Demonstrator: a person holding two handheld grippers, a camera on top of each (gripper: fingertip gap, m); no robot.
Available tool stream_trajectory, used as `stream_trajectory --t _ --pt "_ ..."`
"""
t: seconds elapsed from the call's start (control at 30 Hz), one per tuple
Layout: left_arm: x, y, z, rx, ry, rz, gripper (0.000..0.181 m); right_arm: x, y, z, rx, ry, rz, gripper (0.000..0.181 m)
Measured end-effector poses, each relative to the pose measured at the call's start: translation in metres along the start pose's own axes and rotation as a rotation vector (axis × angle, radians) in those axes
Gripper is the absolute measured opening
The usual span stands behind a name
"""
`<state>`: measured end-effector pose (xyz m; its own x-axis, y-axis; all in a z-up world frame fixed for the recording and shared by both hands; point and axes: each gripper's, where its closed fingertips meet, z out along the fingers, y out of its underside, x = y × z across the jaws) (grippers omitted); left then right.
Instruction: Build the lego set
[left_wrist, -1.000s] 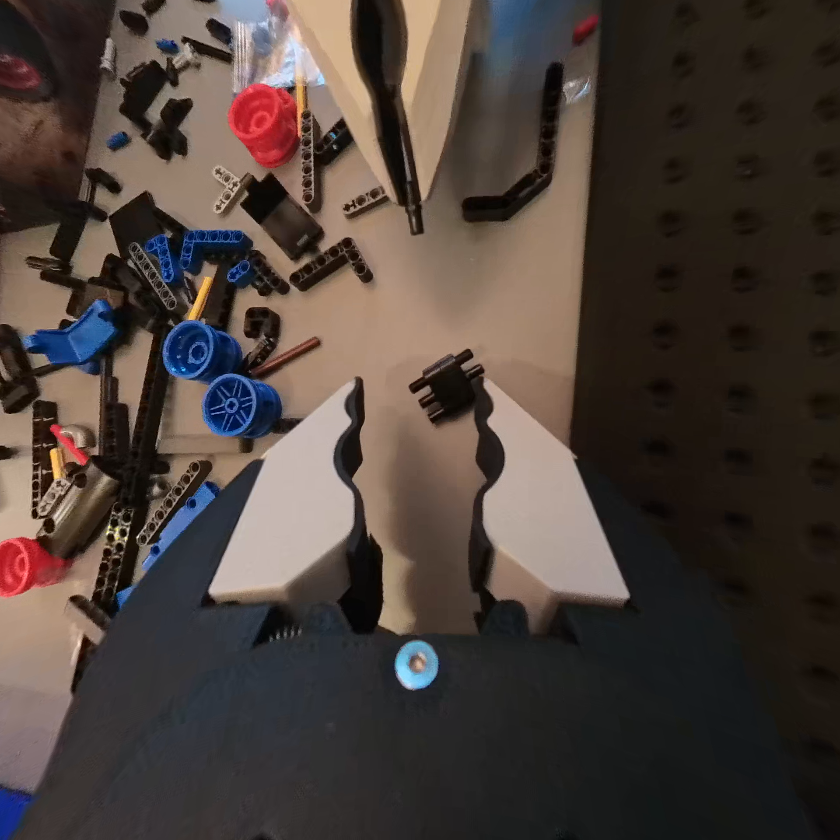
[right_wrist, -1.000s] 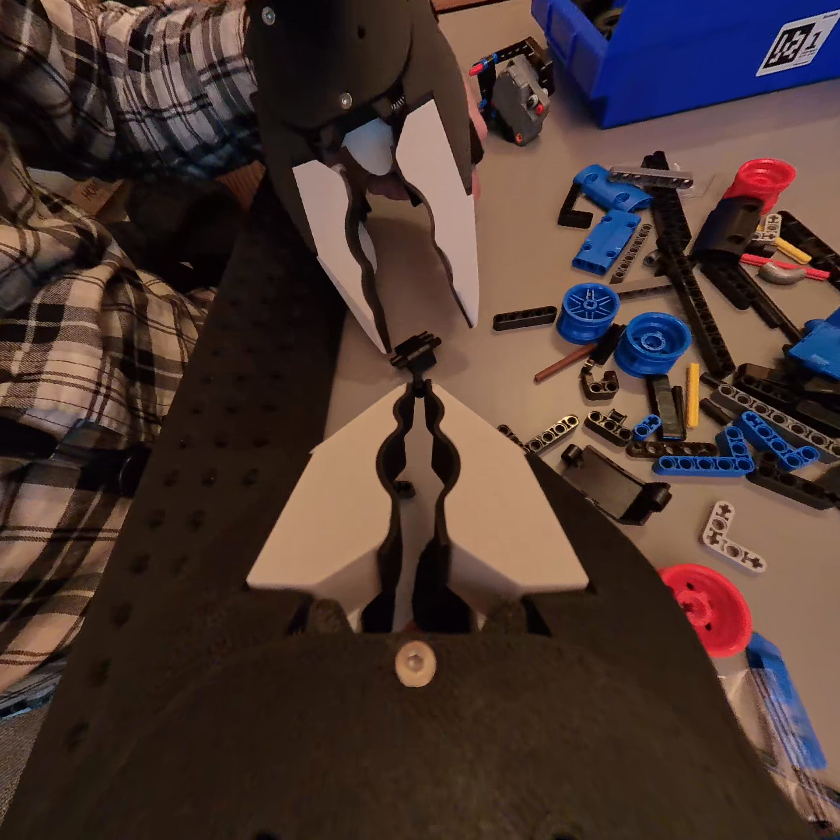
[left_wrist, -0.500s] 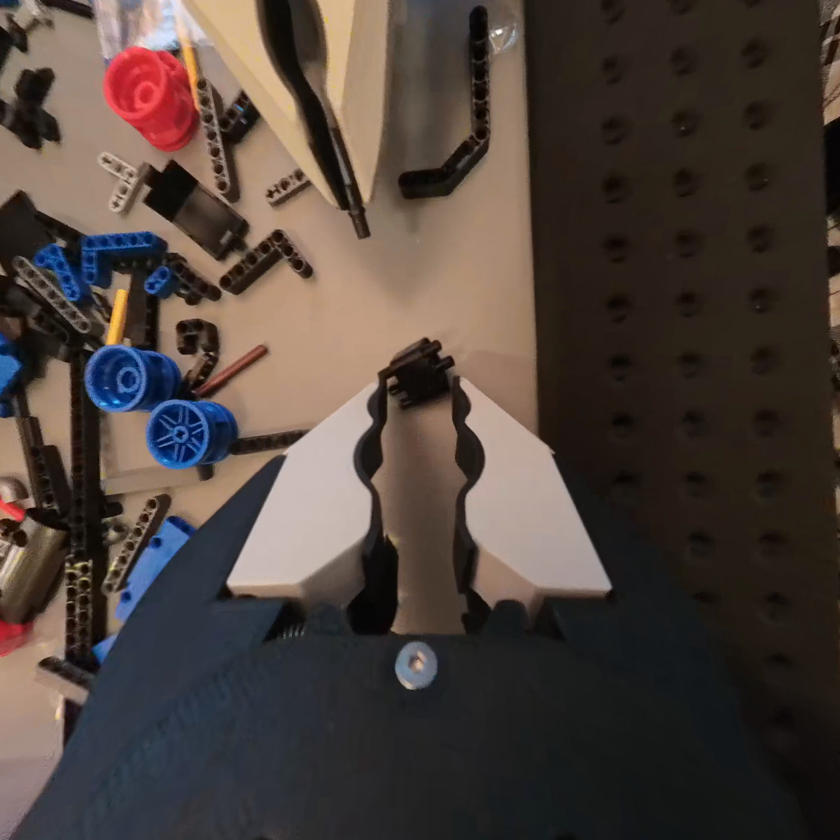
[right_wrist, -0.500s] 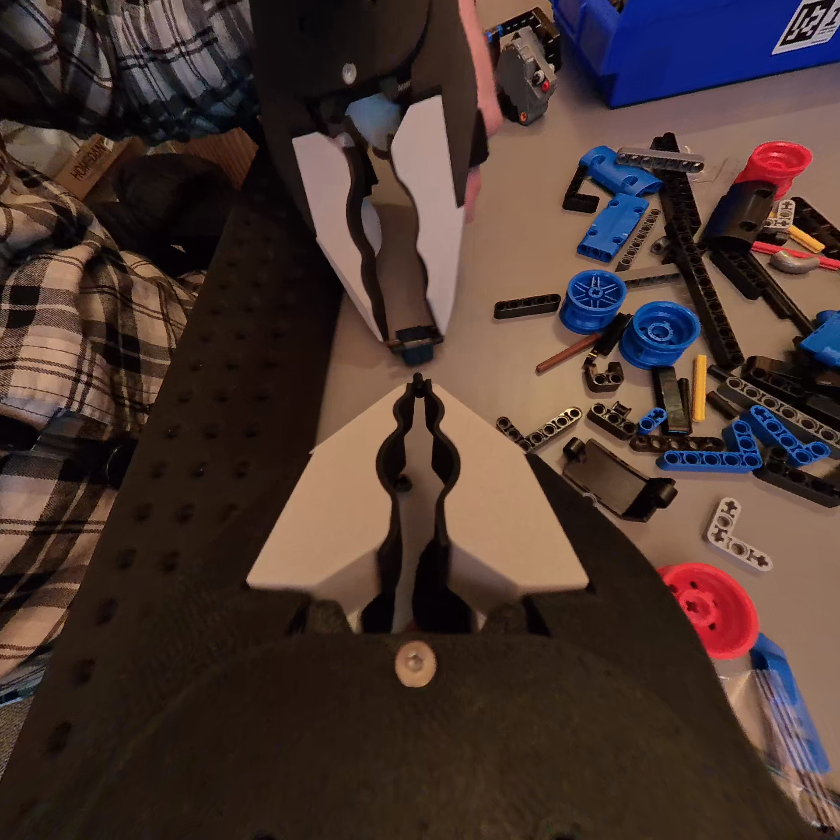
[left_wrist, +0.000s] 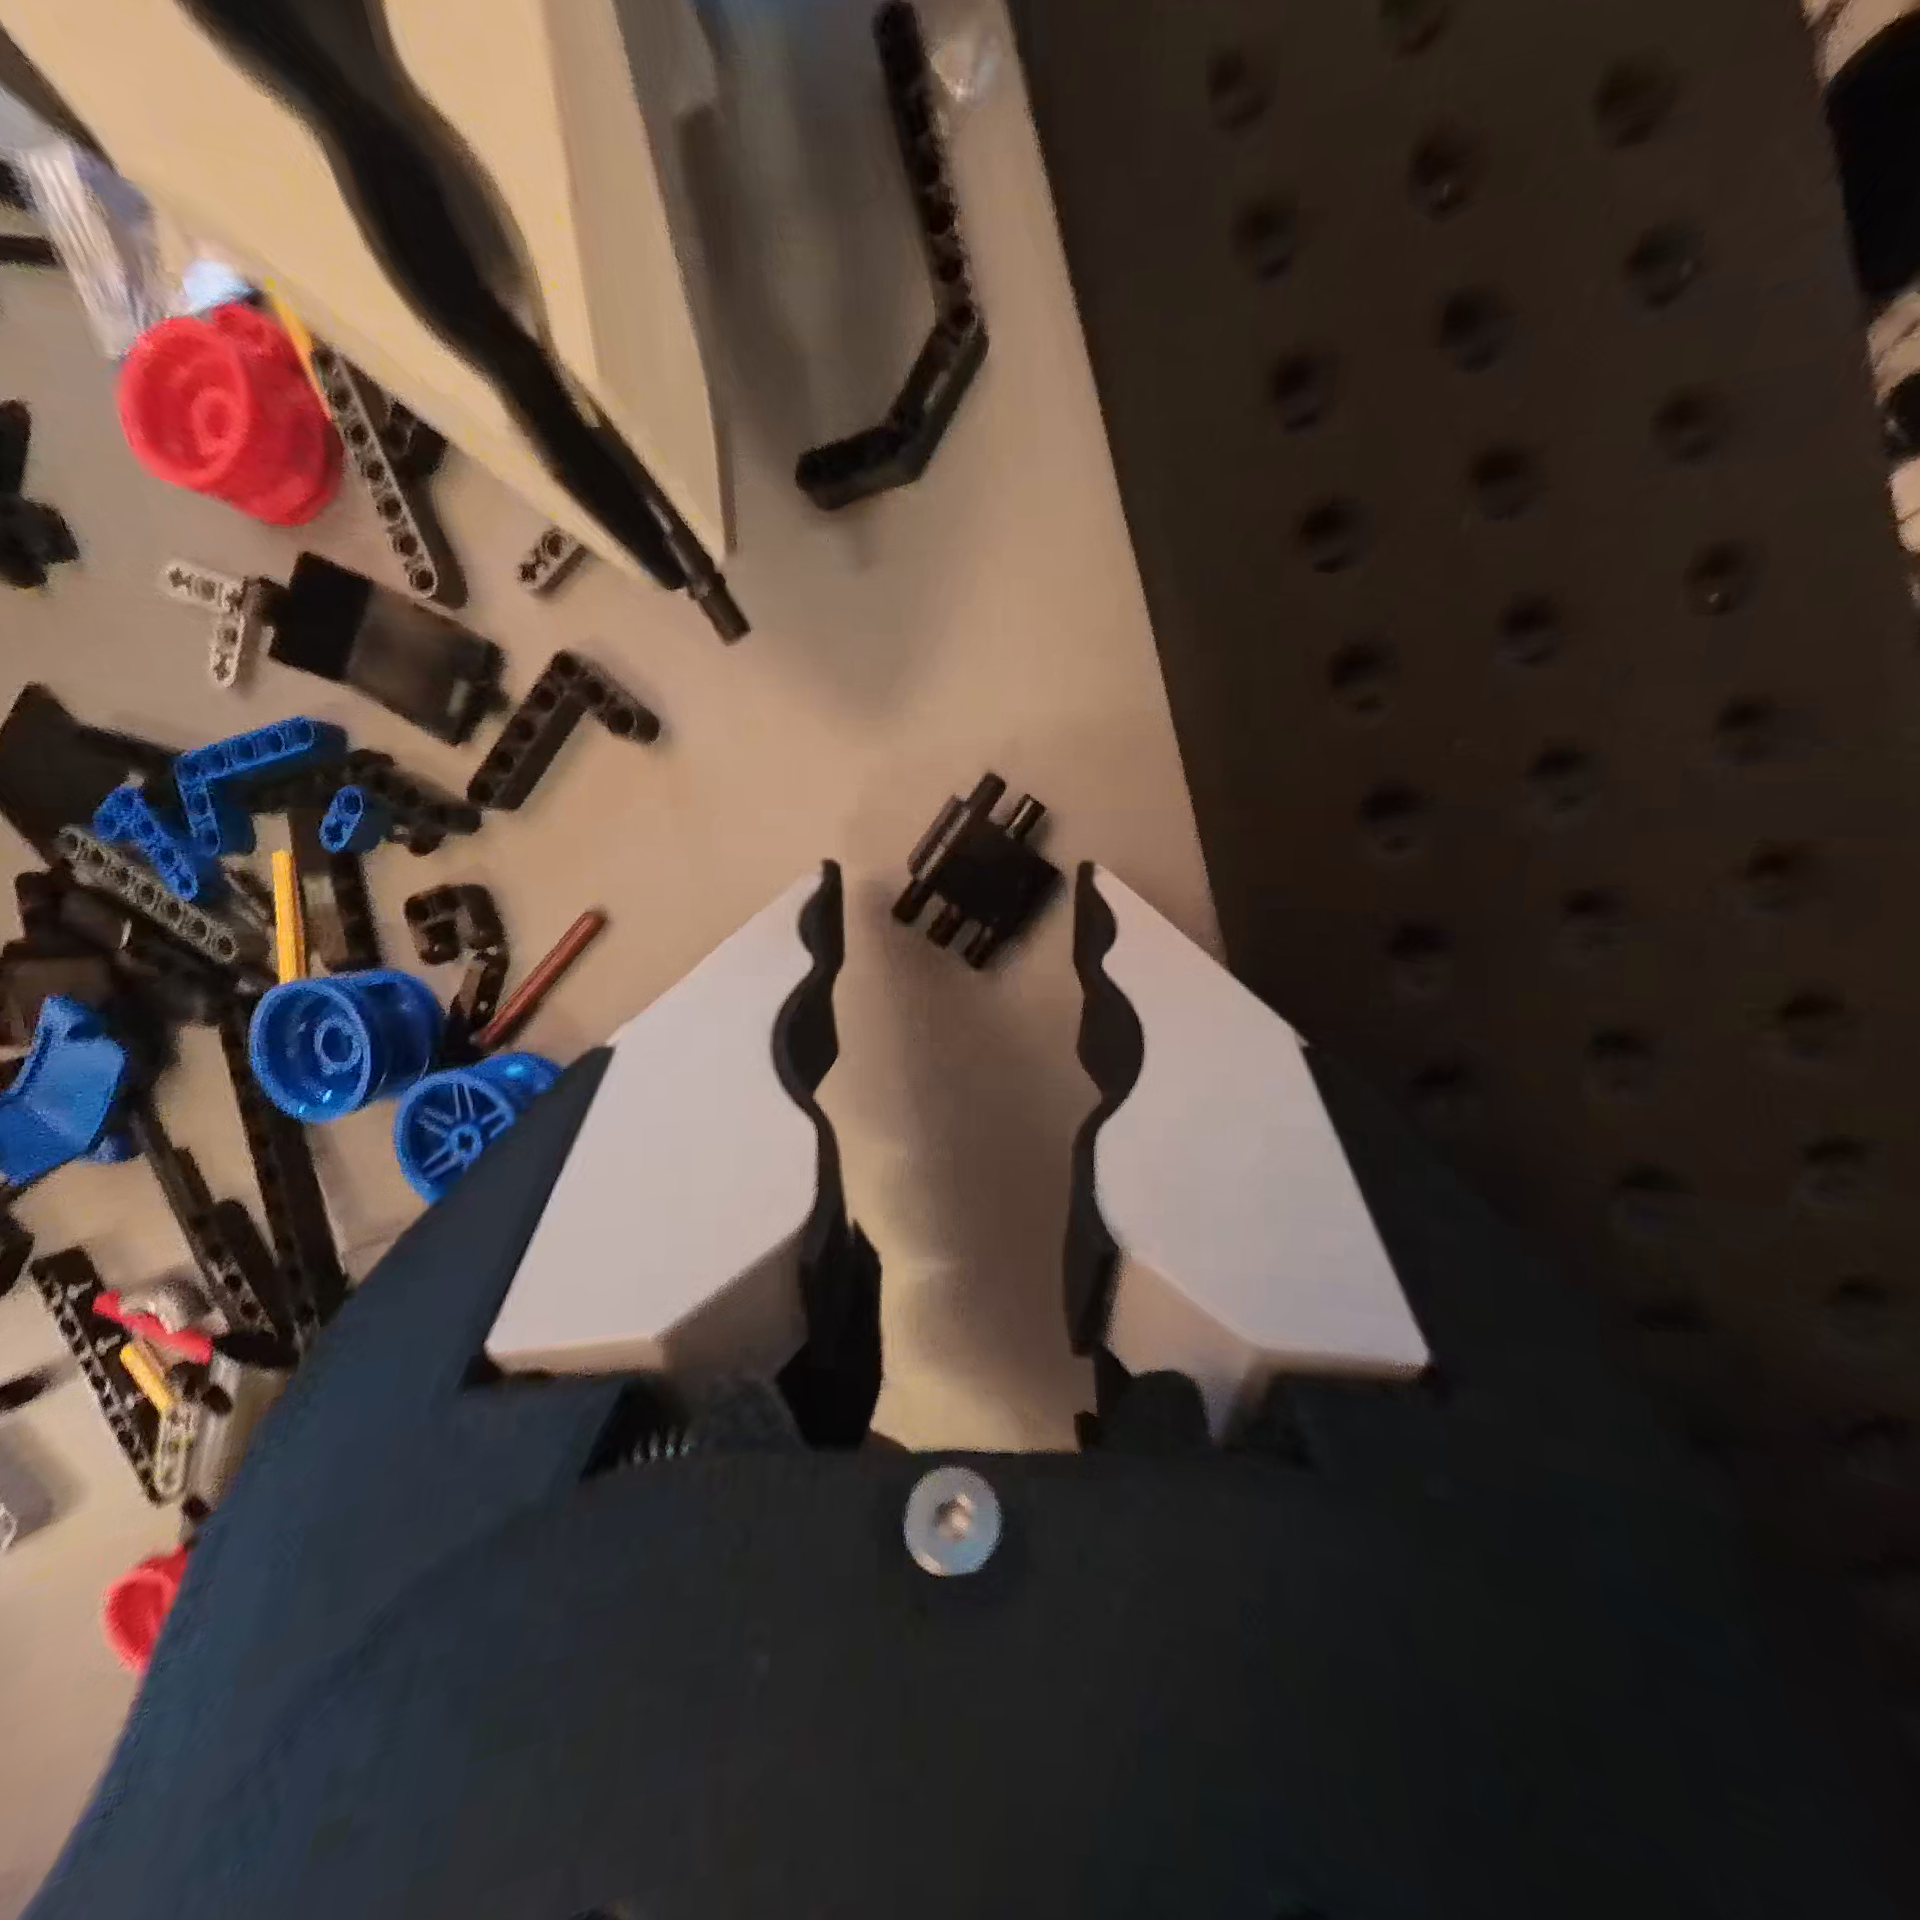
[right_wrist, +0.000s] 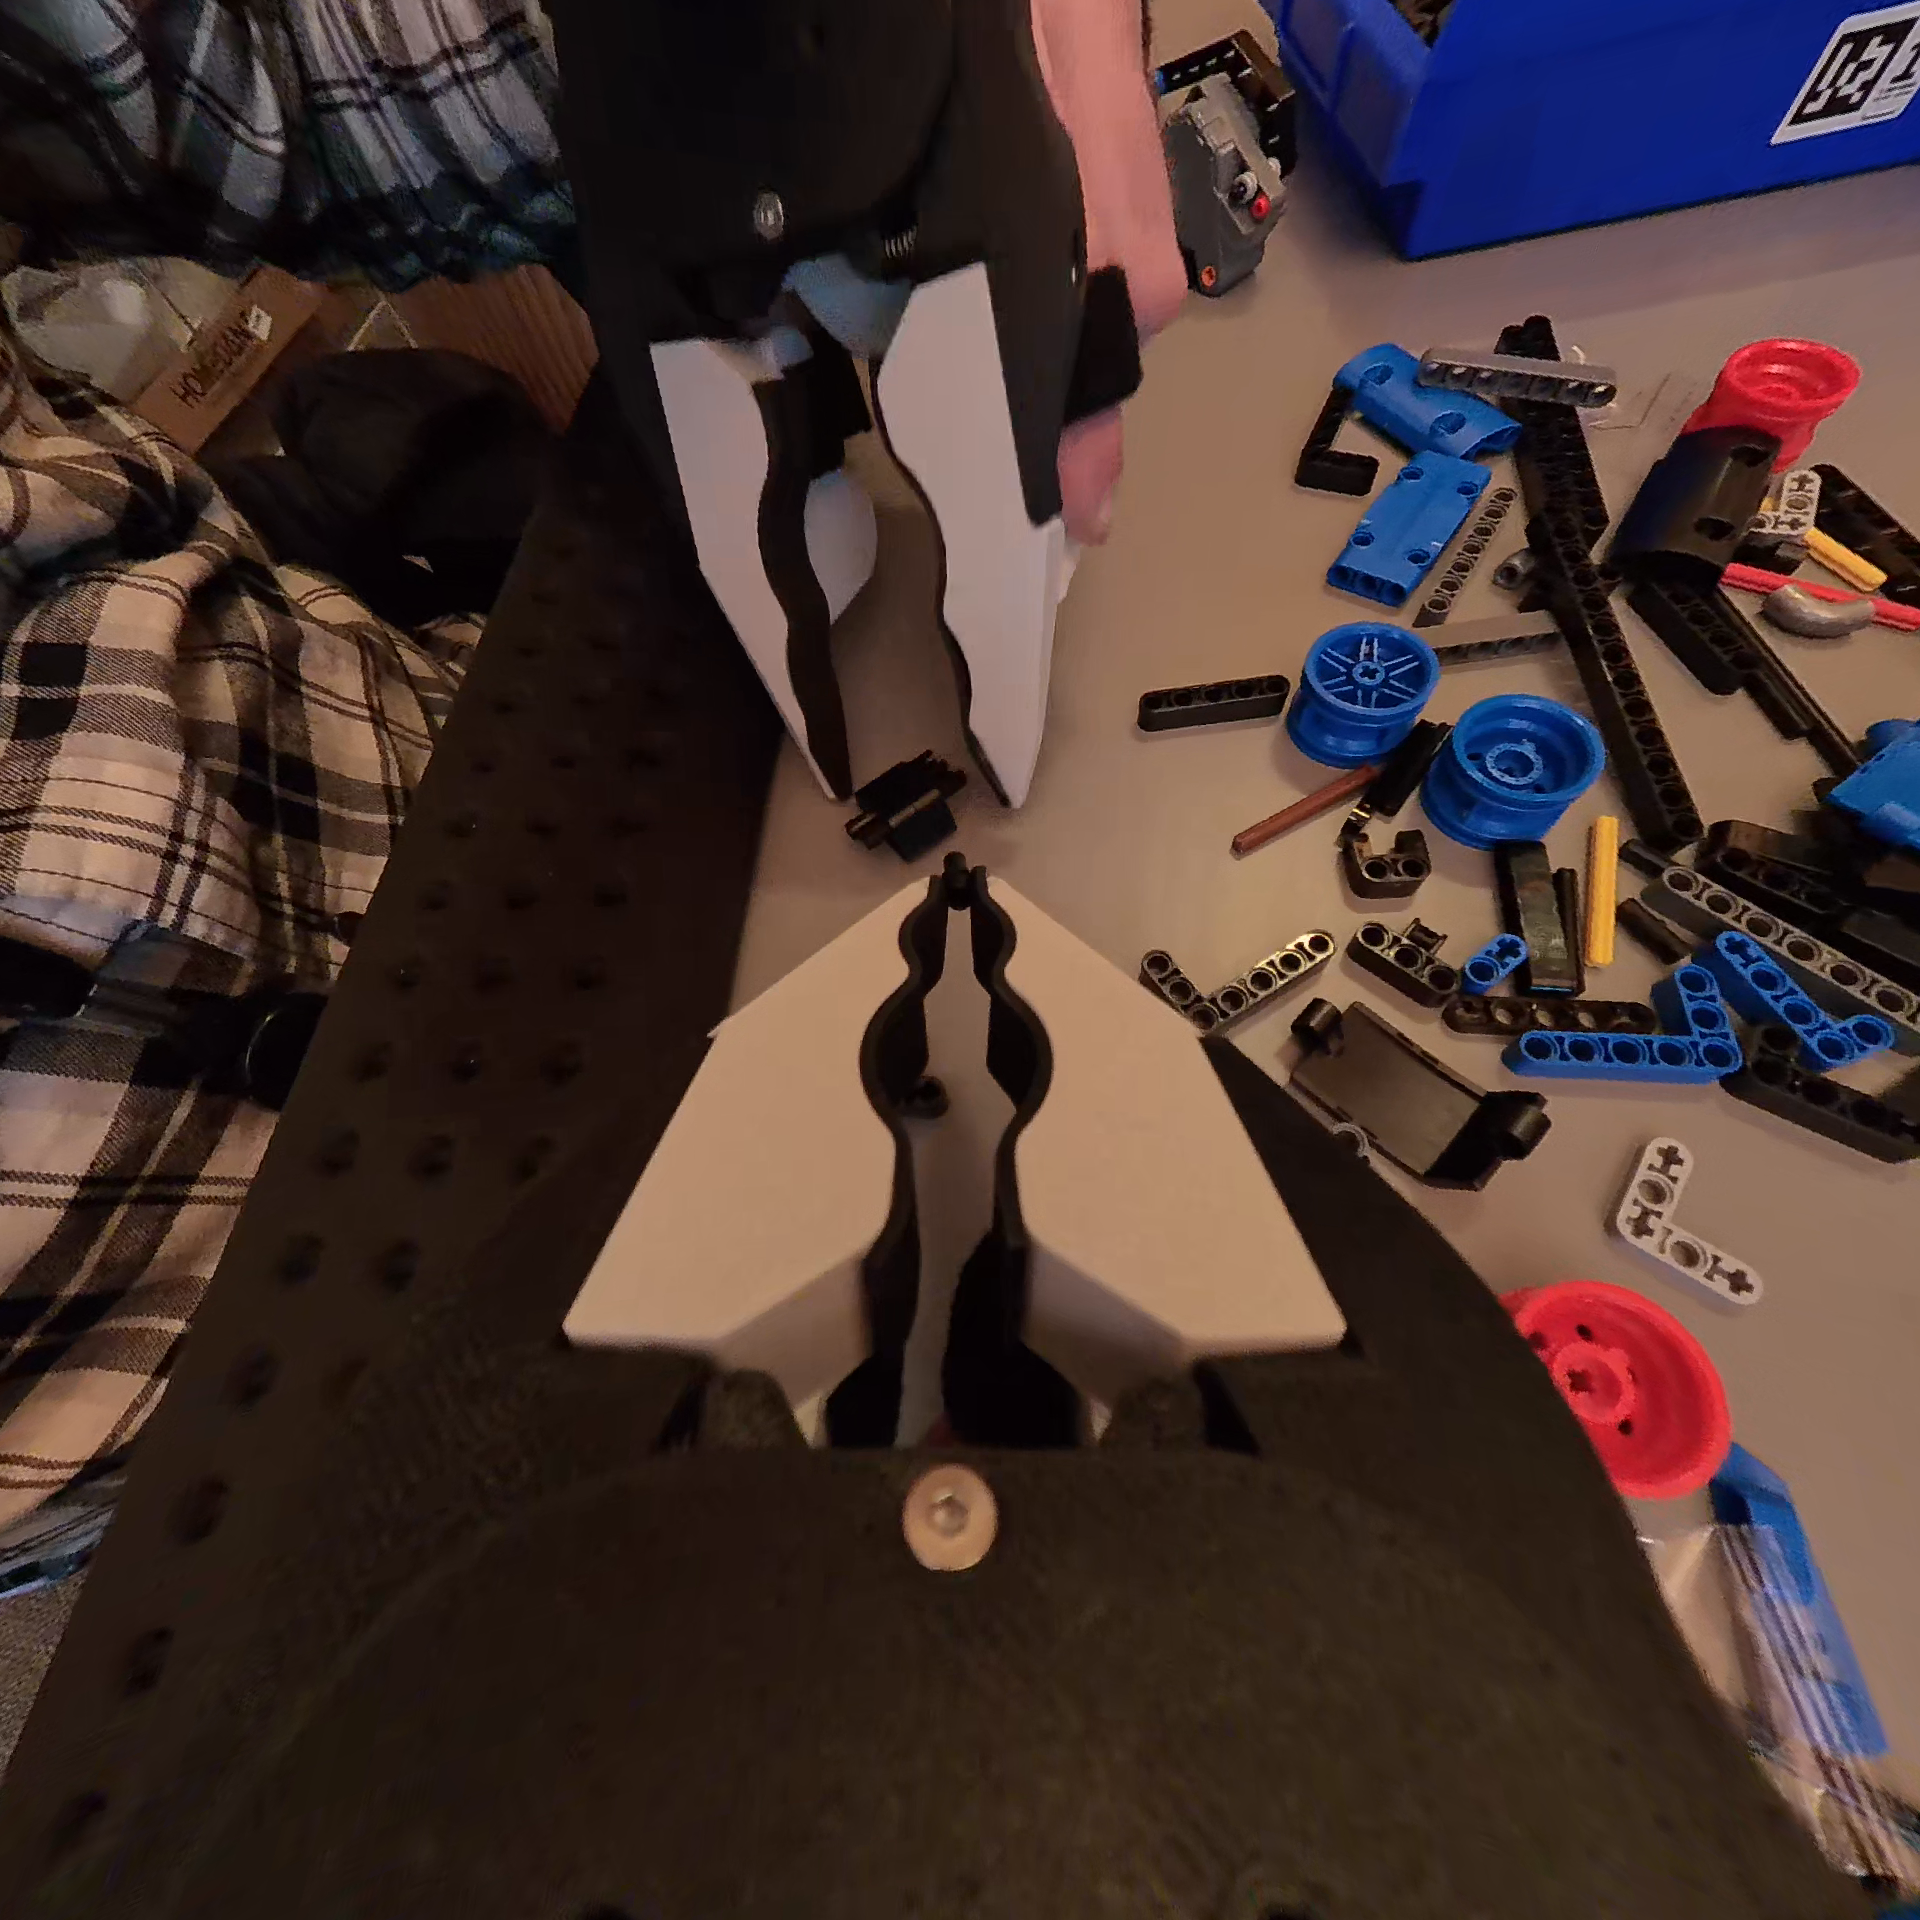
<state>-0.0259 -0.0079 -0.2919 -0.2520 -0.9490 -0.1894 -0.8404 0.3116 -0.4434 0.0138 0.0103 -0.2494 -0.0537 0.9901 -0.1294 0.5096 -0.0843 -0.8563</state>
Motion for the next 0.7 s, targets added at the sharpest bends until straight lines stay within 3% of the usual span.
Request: stream_trajectory --t 0.07,0.1,0.2,0.43,0.6,0.7 --pt "-0.001 -0.001 0.002 -0.002 0.024 0.008 0.038 0.000 0.001 0.000 -0.001 -0.001 0.004 0.002" --pt "-0.001 -0.001 0.003 0.003 0.028 0.013 0.028 0.000 0.002 0.000 -0.001 -0.003 0.004 0.002" --pt "0.001 -0.004 0.004 0.013 0.020 0.025 0.027 0.000 0.002 0.000 -0.003 -0.007 0.001 0.002" --pt "-0.029 0.000 0.005 0.097 -0.204 -0.178 0.026 0.003 -0.002 -0.001 0.016 0.025 -0.008 0.002" --pt "-0.052 -0.020 -0.019 0.366 -0.320 -0.373 0.026 0.010 -0.015 -0.005 0.070 0.089 -0.017 0.002" --pt "-0.063 -0.025 -0.030 0.453 -0.373 -0.437 0.026 0.017 -0.024 -0.007 0.092 0.153 -0.033 0.002"
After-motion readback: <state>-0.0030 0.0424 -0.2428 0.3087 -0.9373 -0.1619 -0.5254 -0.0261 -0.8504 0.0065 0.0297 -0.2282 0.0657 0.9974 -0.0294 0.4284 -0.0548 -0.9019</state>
